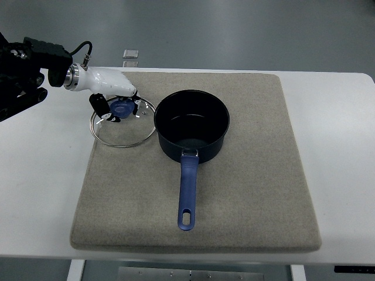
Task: Open pot lid and place left with left hand
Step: 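Lower the lid onto the pad beside the saucepan, nearer the left hand, then open the left hand and lift it off the lid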
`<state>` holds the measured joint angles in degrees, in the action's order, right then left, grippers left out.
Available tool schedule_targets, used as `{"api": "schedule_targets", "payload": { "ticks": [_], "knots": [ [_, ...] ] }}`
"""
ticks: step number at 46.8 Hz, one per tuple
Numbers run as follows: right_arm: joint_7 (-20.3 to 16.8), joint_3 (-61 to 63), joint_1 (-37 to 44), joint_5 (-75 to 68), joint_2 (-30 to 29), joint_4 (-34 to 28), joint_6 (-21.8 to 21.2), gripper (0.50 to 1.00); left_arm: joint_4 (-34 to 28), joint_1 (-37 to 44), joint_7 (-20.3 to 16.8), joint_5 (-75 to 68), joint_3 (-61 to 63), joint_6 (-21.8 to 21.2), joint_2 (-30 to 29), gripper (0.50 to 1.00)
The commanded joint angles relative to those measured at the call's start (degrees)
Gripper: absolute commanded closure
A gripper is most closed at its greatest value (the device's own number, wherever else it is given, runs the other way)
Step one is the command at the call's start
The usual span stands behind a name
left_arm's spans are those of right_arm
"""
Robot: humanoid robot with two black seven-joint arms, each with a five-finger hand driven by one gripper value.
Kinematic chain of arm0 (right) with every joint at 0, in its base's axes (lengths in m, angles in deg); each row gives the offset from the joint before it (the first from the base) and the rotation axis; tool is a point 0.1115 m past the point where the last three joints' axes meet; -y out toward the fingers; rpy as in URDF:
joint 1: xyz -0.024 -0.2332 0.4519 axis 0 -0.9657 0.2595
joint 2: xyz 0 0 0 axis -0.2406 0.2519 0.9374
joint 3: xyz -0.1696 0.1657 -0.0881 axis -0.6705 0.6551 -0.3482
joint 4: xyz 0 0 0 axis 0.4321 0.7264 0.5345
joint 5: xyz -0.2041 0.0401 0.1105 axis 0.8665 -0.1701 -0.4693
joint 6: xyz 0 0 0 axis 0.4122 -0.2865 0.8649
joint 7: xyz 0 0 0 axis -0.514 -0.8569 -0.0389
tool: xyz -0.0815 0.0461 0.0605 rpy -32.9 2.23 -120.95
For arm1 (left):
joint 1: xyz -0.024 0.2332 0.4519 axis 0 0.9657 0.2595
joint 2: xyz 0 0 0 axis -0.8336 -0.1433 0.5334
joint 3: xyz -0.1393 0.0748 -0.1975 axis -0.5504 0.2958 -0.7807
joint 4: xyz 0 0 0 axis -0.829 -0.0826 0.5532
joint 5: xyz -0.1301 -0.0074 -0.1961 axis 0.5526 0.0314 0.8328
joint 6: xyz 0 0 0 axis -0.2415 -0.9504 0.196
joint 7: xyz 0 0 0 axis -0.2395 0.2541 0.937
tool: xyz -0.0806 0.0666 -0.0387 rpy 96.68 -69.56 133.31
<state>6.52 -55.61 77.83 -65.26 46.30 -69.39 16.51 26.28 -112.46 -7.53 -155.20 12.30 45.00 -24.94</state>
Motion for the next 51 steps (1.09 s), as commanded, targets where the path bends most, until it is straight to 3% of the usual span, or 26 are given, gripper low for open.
{"api": "schedule_targets", "payload": {
  "ticks": [1, 5, 8, 15, 32, 42, 51],
  "knots": [
    [0.01, 0.00, 0.00, 0.00, 0.00, 0.00, 0.00, 0.583, 0.08, 0.00, -0.01, 0.08, -0.06, -0.83, -0.18, 0.754],
    [0.01, 0.00, 0.00, 0.00, 0.00, 0.00, 0.00, 0.583, 0.52, 0.44, -0.01, 0.08, 0.20, -2.42, -0.26, 0.720],
    [0.01, 0.00, 0.00, 0.00, 0.00, 0.00, 0.00, 0.583, 0.96, 0.70, -0.01, 0.08, 0.11, -2.95, -0.53, 0.654],
    [0.01, 0.00, 0.00, 0.00, 0.00, 0.00, 0.00, 0.583, 2.72, 0.70, -0.01, -0.01, 0.20, -2.95, -1.49, 0.624],
    [0.01, 0.00, 0.00, 0.00, 0.00, 0.00, 0.00, 0.583, 8.00, -1.67, -0.01, -0.01, -1.02, -2.77, -5.97, 0.581],
    [0.01, 0.00, 0.00, 0.00, 0.00, 0.00, 0.00, 0.583, 7.91, -2.02, -0.01, 1.04, -10.51, -2.86, -7.56, 0.579],
    [0.01, 0.00, 0.00, 0.00, 0.00, 0.00, 0.00, 0.583, 2.03, 0.35, -0.01, 15.96, -23.87, -5.58, -5.89, 0.574]
  ]
}}
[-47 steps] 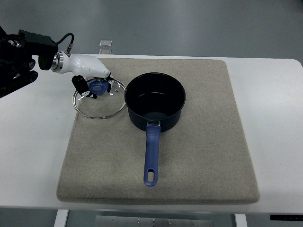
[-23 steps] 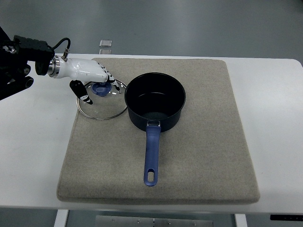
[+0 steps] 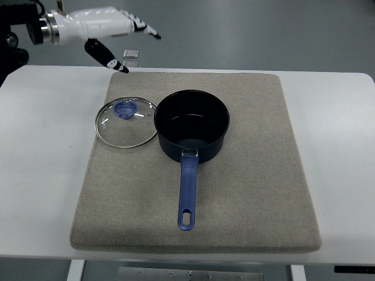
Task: Open pot lid and place left with left hand
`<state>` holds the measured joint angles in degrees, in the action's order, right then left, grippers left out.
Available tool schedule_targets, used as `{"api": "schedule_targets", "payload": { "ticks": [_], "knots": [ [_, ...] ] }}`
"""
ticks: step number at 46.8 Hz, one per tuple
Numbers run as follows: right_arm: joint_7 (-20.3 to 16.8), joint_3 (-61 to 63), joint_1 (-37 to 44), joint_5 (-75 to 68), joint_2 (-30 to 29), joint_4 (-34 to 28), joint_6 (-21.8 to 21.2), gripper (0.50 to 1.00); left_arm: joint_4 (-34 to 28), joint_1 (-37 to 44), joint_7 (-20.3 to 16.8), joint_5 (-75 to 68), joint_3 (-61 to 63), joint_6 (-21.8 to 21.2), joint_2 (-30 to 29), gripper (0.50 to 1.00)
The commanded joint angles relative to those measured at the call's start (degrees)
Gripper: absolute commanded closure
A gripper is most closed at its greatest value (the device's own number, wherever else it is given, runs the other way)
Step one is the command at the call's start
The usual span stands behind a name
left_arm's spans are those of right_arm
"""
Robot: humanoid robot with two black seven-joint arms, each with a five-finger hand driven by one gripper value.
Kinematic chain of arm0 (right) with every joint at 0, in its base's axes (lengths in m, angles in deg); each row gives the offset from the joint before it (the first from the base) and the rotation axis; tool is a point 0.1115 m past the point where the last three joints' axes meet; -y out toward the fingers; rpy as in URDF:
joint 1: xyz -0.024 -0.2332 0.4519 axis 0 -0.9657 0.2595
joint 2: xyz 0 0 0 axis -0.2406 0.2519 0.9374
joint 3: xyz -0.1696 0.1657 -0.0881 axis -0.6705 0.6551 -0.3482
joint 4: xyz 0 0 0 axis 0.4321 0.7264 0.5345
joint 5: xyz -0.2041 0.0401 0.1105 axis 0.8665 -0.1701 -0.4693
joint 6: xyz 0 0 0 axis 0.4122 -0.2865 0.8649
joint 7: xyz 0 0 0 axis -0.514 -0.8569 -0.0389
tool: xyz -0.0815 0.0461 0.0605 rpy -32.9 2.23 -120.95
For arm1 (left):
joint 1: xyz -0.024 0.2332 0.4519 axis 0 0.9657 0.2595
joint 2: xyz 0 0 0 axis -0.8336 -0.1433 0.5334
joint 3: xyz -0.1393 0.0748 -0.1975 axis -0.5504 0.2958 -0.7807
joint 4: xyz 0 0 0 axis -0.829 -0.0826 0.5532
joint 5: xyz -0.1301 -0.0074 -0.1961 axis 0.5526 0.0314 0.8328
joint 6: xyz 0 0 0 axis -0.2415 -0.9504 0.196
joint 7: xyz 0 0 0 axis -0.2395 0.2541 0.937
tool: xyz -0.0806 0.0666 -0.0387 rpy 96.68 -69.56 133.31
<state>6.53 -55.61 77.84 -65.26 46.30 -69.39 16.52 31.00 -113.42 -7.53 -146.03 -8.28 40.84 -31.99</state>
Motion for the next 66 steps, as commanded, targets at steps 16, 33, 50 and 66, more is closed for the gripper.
{"api": "schedule_targets", "payload": {
  "ticks": [16, 33, 50, 66],
  "knots": [
    [0.00, 0.00, 0.00, 0.00, 0.00, -0.01, 0.00, 0.583, -20.45, 5.54, -0.01, 26.42, -4.44, -10.83, 14.87, 0.579],
    [0.00, 0.00, 0.00, 0.00, 0.00, -0.01, 0.00, 0.583, -25.73, 6.68, -0.01, 47.33, -4.36, -9.51, 21.02, 0.587],
    [0.00, 0.00, 0.00, 0.00, 0.00, -0.01, 0.00, 0.583, -26.61, 6.42, 6.51, 56.12, -4.88, -8.10, 21.46, 0.609],
    [0.00, 0.00, 0.00, 0.00, 0.00, -0.01, 0.00, 0.583, -30.21, 6.68, 8.63, 74.57, -9.54, -6.26, 22.69, 0.630]
  ]
}}
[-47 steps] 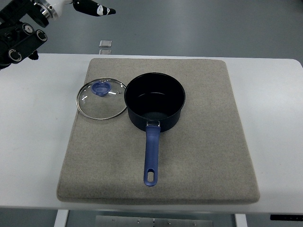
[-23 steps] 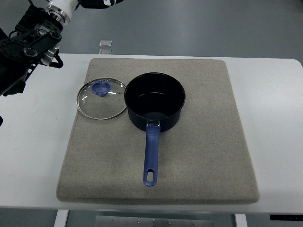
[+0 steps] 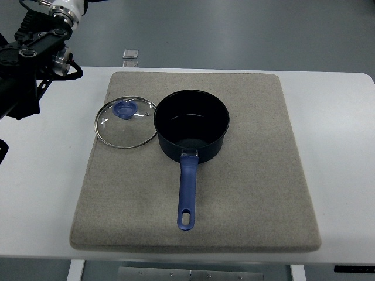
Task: Open pot lid and place left with left hand
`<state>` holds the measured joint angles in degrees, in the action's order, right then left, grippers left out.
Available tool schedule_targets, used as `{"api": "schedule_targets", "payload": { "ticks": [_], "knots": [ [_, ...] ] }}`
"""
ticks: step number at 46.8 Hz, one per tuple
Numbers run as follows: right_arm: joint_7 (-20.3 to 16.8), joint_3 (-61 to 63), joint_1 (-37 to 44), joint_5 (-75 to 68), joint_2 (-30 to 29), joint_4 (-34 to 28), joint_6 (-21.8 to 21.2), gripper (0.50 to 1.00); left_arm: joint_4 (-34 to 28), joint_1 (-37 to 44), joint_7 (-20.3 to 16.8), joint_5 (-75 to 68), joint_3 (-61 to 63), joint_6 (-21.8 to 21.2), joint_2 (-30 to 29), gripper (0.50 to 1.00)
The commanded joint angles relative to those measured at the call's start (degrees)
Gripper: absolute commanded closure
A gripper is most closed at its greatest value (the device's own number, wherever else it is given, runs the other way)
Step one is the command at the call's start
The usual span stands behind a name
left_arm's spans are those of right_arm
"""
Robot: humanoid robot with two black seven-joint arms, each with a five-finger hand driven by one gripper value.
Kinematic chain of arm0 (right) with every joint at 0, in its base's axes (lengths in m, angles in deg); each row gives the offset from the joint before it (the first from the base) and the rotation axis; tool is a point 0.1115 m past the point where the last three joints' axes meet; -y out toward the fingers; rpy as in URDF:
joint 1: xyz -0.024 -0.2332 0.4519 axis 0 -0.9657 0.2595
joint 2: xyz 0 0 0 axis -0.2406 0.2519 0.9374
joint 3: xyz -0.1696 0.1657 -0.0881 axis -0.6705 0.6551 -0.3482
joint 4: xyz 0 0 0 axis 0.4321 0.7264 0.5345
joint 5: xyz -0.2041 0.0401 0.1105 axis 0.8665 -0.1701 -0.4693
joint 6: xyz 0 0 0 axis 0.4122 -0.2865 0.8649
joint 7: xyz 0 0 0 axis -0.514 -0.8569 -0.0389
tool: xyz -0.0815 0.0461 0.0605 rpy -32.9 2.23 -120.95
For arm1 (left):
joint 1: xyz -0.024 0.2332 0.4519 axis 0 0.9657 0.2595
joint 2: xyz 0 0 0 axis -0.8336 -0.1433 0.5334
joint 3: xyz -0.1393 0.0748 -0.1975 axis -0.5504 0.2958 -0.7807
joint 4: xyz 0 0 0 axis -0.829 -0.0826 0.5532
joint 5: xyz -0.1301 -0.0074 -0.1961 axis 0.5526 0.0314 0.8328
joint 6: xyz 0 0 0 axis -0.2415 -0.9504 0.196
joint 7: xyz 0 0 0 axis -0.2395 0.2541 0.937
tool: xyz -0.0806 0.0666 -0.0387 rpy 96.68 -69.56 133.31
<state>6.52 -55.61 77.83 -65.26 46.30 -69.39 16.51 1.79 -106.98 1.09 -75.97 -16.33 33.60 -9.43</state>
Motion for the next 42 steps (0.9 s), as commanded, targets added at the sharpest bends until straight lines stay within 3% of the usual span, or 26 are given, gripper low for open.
{"api": "schedule_targets", "payload": {
  "ticks": [1, 11, 19, 22, 26, 34, 42],
  "knots": [
    [0.01, 0.00, 0.00, 0.00, 0.00, 0.00, 0.00, 0.583, -1.25, 0.33, 0.09, 5.65, -1.58, 1.42, 0.31, 0.632],
    [0.01, 0.00, 0.00, 0.00, 0.00, 0.00, 0.00, 0.583, -3.01, 1.82, 2.81, 11.11, -2.10, 2.82, 1.11, 0.632],
    [-0.08, 0.00, 0.00, 0.00, 0.00, 0.00, 0.00, 0.583, -4.07, 3.05, 10.19, 16.56, -4.48, 4.14, 1.37, 0.634],
    [0.01, 0.00, 0.00, 0.00, 0.00, 0.00, 0.00, 0.583, -5.12, 3.14, 11.43, 16.65, -4.65, 4.14, 1.81, 0.634],
    [0.01, 0.00, 0.00, 0.00, 0.00, 0.00, 0.00, 0.583, -5.83, 3.32, 11.26, 15.78, -4.39, 5.28, 1.81, 0.632],
    [0.01, 0.00, 0.00, 0.00, 0.00, 0.00, 0.00, 0.583, -6.44, 5.34, 8.27, 15.95, -4.74, 13.10, 1.81, 0.628],
    [0.01, 0.00, 0.00, 0.00, 0.00, 0.00, 0.00, 0.583, -6.53, 5.86, 7.13, 16.30, -4.74, 13.37, 1.90, 0.621]
  ]
}}
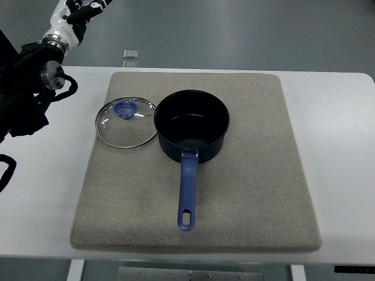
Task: Open pot lid and place left with left hand
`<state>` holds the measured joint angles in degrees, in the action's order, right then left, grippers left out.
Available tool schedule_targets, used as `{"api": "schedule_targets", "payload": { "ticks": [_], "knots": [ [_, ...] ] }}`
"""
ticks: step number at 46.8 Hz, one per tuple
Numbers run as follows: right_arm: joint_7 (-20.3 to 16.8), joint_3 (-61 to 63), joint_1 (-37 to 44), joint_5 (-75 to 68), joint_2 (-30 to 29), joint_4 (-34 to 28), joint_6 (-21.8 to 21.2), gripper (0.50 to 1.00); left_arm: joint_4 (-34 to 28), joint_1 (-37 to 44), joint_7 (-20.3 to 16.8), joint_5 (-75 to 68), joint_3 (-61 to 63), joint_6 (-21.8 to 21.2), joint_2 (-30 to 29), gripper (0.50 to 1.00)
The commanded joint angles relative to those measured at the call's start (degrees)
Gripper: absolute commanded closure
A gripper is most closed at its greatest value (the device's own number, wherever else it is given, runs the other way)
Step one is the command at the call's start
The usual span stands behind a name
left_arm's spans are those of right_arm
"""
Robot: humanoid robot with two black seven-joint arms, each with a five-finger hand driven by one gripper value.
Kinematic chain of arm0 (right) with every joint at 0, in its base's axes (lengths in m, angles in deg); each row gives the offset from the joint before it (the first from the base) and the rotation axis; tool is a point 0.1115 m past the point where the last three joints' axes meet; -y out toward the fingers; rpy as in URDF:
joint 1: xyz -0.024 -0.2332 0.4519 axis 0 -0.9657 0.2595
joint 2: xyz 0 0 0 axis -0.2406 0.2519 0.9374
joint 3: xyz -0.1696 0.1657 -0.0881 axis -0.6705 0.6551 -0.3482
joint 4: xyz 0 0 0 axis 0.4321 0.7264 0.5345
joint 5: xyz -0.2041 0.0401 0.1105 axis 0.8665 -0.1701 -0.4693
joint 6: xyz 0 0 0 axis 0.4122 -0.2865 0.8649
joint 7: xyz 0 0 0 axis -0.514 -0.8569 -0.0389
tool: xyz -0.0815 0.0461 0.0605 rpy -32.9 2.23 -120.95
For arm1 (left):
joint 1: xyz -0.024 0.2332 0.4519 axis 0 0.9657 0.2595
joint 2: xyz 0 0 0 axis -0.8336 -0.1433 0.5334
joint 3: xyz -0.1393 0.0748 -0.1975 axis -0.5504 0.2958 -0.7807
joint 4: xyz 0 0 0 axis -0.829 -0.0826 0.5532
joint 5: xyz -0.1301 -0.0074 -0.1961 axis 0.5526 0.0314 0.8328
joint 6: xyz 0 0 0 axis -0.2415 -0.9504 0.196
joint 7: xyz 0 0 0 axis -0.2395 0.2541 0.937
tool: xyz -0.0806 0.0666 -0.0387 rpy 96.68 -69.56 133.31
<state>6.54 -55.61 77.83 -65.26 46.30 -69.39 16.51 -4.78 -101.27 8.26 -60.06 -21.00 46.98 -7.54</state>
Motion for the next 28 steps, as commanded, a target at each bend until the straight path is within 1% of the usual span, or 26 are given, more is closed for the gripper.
{"api": "schedule_targets", "payload": {
  "ticks": [1, 12, 28],
  "knots": [
    [0.00, 0.00, 0.01, 0.00, 0.00, 0.00, 0.00, 0.583, 0.03, 0.16, -0.04, 0.39, -0.07, 0.00, 0.01, 0.621],
    [0.00, 0.00, 0.01, 0.00, 0.00, 0.00, 0.00, 0.583, -1.55, 0.16, -0.04, 0.48, -1.21, -0.09, -0.08, 0.615],
    [0.17, 0.44, 0.01, 0.18, 0.00, 0.00, 0.00, 0.583, -1.46, 0.24, -0.04, 0.39, -1.21, -0.09, 0.01, 0.613]
  ]
}}
